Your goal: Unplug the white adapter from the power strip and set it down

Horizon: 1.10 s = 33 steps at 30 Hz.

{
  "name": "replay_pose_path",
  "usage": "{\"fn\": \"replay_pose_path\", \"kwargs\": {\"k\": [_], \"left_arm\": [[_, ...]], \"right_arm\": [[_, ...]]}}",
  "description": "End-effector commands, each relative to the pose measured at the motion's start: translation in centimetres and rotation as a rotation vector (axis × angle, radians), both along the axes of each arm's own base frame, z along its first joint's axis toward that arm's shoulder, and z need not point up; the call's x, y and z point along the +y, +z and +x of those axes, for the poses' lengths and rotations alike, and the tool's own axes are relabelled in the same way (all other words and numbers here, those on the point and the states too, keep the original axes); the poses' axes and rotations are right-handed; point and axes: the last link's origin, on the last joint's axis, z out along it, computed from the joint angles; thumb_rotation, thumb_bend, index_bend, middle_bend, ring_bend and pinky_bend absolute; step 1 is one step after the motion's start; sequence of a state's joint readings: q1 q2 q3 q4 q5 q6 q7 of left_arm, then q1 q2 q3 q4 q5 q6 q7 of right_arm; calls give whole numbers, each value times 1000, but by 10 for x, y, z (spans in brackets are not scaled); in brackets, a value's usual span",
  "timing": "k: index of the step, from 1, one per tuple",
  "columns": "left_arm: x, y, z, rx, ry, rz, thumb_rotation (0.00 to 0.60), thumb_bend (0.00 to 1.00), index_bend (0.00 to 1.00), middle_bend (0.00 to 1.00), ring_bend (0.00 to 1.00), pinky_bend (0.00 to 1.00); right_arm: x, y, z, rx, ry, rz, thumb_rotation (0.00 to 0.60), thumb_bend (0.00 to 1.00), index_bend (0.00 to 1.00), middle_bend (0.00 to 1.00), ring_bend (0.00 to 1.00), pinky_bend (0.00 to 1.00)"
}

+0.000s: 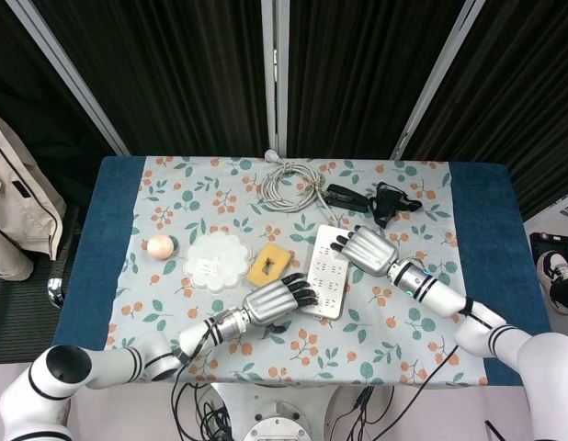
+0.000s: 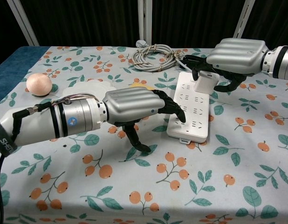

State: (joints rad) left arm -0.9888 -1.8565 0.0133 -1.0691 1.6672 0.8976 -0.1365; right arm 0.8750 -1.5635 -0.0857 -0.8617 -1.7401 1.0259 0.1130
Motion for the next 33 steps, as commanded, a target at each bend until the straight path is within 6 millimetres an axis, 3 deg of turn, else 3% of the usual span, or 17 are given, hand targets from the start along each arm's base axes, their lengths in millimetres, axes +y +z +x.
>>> {"fn": "replay_pose_path", "kwargs": {"k": [1,22,28,33], "left_arm": [[1,0,0,0,5,-3,600,146,217,190,120,107],[4,0,3,-2,17,-8,600,146,216,190,120,108],[4,21,4,-63,1,42,600,146,216,190,120,108],[4,60,-7,-146,32,129,600,146,216,190,120,108]], "right_arm": [[-1,2,1,-13,2,-5,600,436,928,720,565,556],[3,19,-5,-52,9,-43,600,442,939,727,569,556],[-2,34,14,-127,22,-64,600,443,926,725,559,549],[3,34,26,-193,-54,-3,600,445,911,720,558,546]]}}
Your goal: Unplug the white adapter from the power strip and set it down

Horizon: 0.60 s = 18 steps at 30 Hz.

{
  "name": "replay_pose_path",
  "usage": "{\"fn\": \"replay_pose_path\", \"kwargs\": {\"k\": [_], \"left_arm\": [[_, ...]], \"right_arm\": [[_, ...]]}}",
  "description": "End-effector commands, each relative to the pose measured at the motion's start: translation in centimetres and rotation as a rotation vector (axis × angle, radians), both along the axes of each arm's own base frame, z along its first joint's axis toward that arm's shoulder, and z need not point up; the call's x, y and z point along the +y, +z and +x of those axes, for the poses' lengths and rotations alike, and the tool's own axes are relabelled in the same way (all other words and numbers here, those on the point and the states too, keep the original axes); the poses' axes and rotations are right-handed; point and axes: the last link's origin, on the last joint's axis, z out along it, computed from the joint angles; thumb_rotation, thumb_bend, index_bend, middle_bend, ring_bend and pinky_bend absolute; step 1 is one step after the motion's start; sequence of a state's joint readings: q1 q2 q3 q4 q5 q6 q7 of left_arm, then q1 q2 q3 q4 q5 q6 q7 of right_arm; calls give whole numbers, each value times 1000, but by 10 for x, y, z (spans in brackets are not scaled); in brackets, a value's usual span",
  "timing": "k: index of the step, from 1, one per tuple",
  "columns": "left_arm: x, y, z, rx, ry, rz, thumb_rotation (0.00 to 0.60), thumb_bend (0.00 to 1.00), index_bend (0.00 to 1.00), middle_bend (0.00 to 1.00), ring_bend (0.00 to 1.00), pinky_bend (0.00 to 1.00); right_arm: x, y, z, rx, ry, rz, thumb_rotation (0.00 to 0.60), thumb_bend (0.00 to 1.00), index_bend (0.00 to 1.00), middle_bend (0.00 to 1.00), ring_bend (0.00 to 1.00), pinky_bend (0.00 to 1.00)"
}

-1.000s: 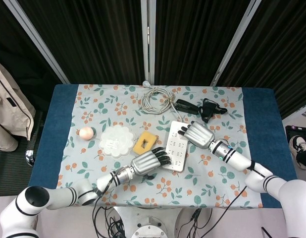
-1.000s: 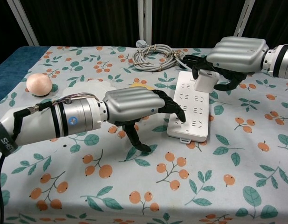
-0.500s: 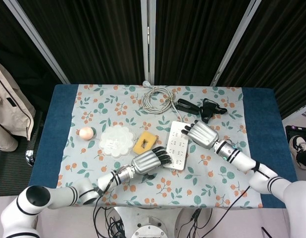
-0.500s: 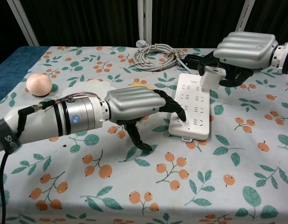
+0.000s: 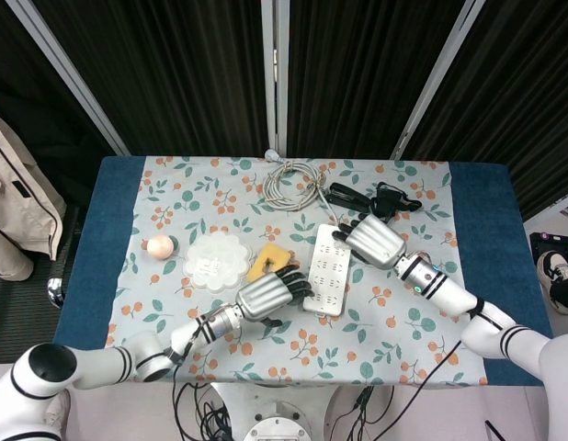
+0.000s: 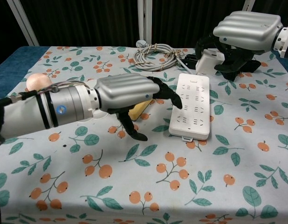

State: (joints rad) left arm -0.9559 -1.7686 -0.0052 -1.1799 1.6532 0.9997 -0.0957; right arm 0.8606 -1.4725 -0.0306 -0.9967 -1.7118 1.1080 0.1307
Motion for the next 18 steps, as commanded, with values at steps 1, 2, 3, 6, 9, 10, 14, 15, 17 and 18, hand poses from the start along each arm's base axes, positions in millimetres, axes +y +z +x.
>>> {"fn": "replay_pose_path", "kwargs": {"k": [1,2,3,6,9,10,14,15,17,18], "left_arm": [[1,33,-13,-60,38,75,600,146,216,190,120,108],[1,41,-16,-68,48,91,600,146,216,190,120,107],[1,50,-21,-78,63,113,600,145,216,190,120,107],[1,73,-36,-93,105,173,600,145,216,190,120,106],[-1,92,-53,-96,152,223,600,145,216,190,120,106],[-2,97,-57,-95,165,236,600,145,216,190,119,106],[-8,114,-76,-83,218,277,600,144,216,190,120,106],[-8,116,-80,-79,226,284,600,143,216,190,120,106],[-9,122,-87,-67,242,303,600,143,216,190,120,105],[-9,125,-90,-64,250,310,600,143,216,190,120,105]], "right_arm": [[0,1,8,-44,-66,42,600,445,907,719,557,546],[0,-2,9,-44,-83,46,600,445,903,718,557,546],[-1,-8,10,-46,-110,59,600,445,896,714,557,545],[-6,-25,23,-62,-139,82,600,445,881,708,557,542],[-15,-41,39,-76,-145,76,600,445,879,705,557,538],[-18,-46,43,-79,-153,77,600,444,876,701,557,533],[-32,-70,59,-36,-201,85,600,435,726,621,476,467],[-35,-74,60,-15,-221,87,600,419,609,564,411,424],[-39,-83,66,3,-266,93,600,319,197,334,193,279],[-40,-85,69,-1,-282,95,600,274,105,264,136,238]]}}
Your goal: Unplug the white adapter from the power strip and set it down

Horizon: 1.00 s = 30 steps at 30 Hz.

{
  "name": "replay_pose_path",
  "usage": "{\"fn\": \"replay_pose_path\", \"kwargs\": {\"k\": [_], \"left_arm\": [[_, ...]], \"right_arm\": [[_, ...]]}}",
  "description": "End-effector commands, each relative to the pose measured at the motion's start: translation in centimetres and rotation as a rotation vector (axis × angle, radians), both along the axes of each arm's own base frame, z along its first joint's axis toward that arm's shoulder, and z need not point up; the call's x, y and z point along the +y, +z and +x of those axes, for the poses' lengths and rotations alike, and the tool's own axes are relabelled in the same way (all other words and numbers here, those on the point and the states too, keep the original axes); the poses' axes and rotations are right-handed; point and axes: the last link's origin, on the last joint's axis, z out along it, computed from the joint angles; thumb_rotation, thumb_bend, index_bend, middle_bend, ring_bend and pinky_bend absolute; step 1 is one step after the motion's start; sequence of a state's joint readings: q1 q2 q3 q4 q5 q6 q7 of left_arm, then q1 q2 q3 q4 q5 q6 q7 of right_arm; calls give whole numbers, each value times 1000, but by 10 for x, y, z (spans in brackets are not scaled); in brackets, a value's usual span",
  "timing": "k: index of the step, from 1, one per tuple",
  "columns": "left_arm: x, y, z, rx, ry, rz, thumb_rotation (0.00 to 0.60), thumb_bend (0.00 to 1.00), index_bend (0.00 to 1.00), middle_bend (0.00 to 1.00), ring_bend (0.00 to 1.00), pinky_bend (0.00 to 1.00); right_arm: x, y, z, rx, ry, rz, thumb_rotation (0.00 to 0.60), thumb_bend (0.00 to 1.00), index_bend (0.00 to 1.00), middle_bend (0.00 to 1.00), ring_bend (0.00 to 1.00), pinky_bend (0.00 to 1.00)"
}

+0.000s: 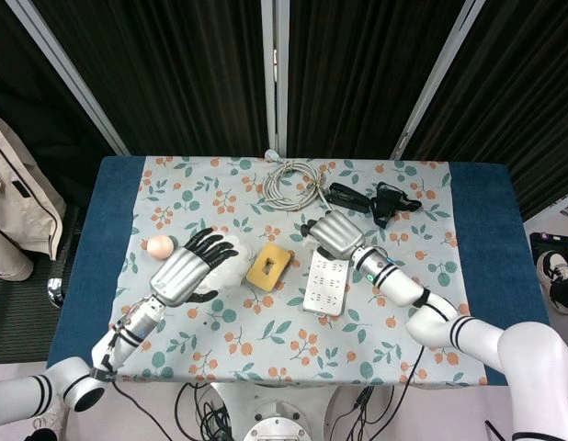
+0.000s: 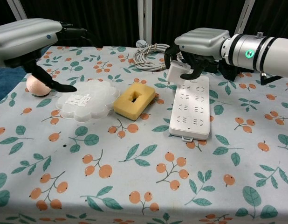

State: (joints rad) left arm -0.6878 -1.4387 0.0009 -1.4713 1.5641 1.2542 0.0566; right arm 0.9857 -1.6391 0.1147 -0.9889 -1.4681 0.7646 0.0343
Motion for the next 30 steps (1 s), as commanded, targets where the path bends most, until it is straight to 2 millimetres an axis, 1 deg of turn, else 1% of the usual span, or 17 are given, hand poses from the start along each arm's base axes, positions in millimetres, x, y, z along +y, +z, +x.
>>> {"fn": "replay_pose_path", "kwargs": {"k": [1,2,4,7,11,12,14,15,17,18,20,21,23,24,25,27,30], "left_arm": [[-1,8,-9,8,28,21,600,143,216,190,120,105],[-1,11,-11,8,38,27,600,143,216,190,120,105],[0,18,-19,5,63,47,600,141,216,190,120,105],[0,32,-33,-1,110,83,600,140,216,190,120,105],[1,56,-60,14,192,148,600,139,215,190,120,105],[1,65,-69,21,220,173,600,139,215,190,119,105],[-2,79,-83,29,265,216,600,139,215,190,120,105],[-4,88,-93,34,296,243,600,139,215,190,120,105],[-10,100,-109,44,348,275,600,139,216,190,120,105],[-16,107,-120,52,384,292,600,139,216,190,120,105],[-24,115,-136,72,440,310,600,139,216,190,120,104],[-31,121,-146,79,478,324,600,139,216,190,120,103],[-42,129,-159,81,527,352,600,139,216,190,120,103],[-50,133,-166,74,555,371,600,139,216,189,120,102],[-58,136,-171,68,574,382,600,139,216,188,120,102],[-75,140,-179,57,613,410,600,138,216,185,120,102],[-100,142,-185,49,645,447,600,137,215,184,120,99]], "right_arm": [[-10,-18,20,13,-72,7,600,210,23,181,70,186],[-10,-18,23,0,-79,6,600,144,0,114,24,136],[-9,-14,26,-23,-87,-4,600,90,0,67,2,90],[-7,5,24,-55,-86,-48,600,75,0,50,0,68],[-1,46,12,-118,-105,-115,600,75,0,57,0,70],[4,60,6,-130,-109,-138,600,75,0,63,0,72],[15,83,-9,-131,-115,-177,600,86,0,84,0,89],[26,97,-21,-124,-119,-207,600,95,0,95,0,98],[45,120,-43,-100,-131,-258,600,115,0,122,0,112],[60,134,-58,-86,-148,-296,600,119,0,128,0,112],[85,152,-76,-80,-176,-350,600,125,0,130,0,113],[102,163,-87,-86,-199,-376,600,125,0,126,0,113],[126,177,-103,-101,-229,-407,600,124,0,100,0,113],[141,186,-114,-109,-248,-428,600,124,0,86,0,111],[151,192,-122,-116,-258,-443,600,124,0,52,0,102],[175,204,-141,-147,-285,-473,600,125,0,15,0,74],[208,215,-163,-191,-316,-511,600,125,0,12,0,59]]}}
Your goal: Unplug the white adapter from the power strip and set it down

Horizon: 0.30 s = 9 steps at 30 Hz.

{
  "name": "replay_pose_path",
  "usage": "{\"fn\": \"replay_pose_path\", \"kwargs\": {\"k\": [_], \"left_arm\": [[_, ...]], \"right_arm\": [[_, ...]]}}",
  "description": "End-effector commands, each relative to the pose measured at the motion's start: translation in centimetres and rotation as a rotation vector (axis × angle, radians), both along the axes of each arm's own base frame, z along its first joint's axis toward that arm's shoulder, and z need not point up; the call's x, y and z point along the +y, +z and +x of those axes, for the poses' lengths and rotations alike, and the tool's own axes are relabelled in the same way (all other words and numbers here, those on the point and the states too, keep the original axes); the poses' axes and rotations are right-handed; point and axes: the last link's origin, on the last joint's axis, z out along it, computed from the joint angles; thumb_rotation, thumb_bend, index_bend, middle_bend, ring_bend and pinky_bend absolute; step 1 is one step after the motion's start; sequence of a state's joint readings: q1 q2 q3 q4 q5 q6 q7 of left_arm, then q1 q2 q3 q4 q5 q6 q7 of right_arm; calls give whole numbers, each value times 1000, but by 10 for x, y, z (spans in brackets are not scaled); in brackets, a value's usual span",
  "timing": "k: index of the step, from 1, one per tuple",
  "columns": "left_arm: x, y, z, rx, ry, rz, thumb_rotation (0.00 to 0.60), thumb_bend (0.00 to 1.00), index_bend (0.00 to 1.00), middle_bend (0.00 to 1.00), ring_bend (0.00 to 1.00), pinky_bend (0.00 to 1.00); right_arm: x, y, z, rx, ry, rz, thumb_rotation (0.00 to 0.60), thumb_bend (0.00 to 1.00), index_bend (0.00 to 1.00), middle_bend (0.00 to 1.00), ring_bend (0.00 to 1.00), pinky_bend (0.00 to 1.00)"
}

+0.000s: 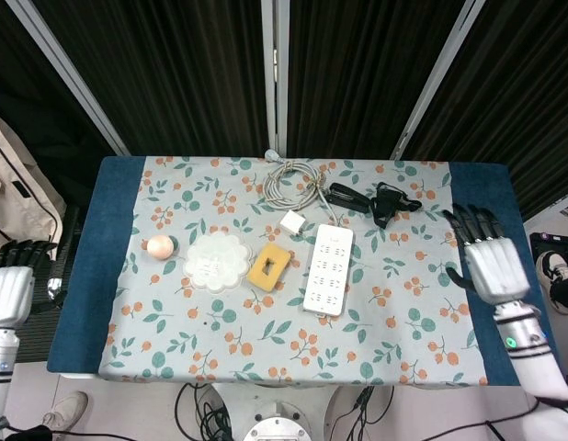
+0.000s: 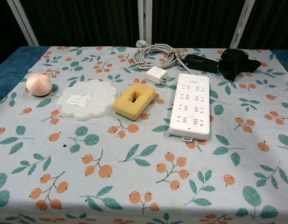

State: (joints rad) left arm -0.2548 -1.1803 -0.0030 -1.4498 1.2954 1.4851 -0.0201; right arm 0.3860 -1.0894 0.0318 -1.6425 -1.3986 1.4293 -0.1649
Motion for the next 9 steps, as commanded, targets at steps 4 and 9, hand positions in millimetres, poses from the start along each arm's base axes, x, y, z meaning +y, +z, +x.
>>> {"fn": "replay_pose_path", "kwargs": {"k": [4,9], "left_arm": [[-53,2,-8,-3,57,72,600,135,215,184,120,93],[-74,-7,0,-8,51,67,600,133,215,184,120,89]], "right_arm": [[90,25,-53,-92,-75,-78,600,126,0,5,0,43],[116,25,-67,-144,-100,-93,600,130,0,4,0,33]]}}
